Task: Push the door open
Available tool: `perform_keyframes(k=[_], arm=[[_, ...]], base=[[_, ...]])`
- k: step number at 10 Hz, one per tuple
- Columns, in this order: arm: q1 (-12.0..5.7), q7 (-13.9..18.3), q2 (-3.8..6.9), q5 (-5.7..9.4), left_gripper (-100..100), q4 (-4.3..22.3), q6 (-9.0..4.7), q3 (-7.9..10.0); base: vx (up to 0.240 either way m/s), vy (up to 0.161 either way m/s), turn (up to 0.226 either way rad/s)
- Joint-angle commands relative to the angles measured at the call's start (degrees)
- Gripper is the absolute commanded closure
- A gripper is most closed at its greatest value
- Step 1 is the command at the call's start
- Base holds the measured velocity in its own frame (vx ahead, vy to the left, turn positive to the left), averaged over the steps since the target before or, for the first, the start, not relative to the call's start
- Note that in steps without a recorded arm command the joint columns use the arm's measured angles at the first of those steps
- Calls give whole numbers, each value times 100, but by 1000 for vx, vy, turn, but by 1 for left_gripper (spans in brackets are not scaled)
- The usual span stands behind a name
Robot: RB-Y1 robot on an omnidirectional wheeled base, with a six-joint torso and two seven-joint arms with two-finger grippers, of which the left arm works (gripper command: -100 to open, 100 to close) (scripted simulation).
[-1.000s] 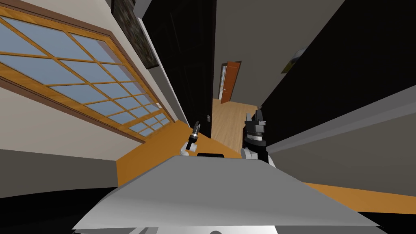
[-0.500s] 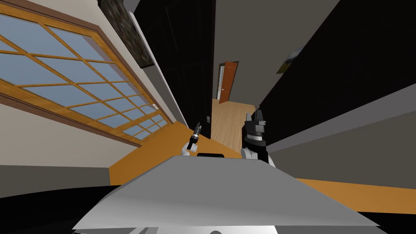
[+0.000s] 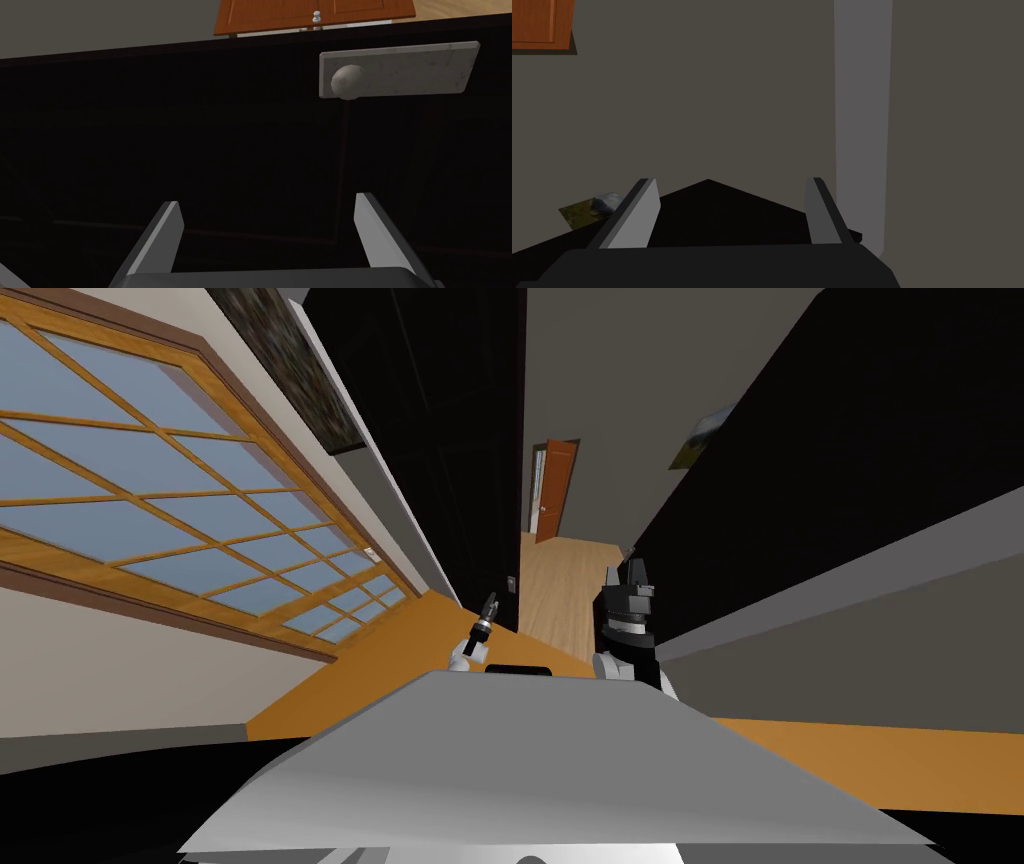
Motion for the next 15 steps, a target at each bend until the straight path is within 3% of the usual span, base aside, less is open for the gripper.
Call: perform_keyframes(k=[1,9,15], arm=[[-96,31,-6,10,-100,256,-3,-53],[-639,134,-90,67,-100,1575,-147,-259],[-685,115,-50,89,-100,1688,-171,-227]], base=[[49,57,-112],[57,60,-90],[85,-8,-25]])
